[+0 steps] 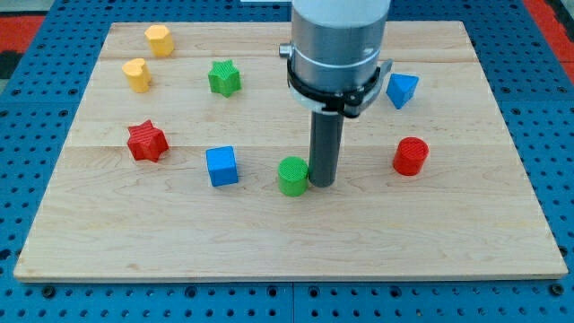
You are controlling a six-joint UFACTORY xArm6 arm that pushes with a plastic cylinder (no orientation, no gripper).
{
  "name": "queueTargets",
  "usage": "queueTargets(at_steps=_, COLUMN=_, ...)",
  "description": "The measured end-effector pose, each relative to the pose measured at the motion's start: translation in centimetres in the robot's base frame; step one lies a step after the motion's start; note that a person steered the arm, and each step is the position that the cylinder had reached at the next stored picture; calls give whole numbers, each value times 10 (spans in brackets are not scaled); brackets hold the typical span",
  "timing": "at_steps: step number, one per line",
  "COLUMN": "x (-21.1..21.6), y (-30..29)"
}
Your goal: Push the green circle towards down
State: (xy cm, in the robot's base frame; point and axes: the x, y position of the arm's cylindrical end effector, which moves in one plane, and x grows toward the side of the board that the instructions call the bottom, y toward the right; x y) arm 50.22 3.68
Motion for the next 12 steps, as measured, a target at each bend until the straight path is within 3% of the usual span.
queueTargets(at_steps=1, x=-42, y=26)
queueTargets(at_steps=4, x=10, y=-54)
queueTargets(at_steps=6, x=-9, y=-62)
queueTargets(at_steps=8, x=26, y=-86)
queueTargets(at_steps=12, x=24, y=-100)
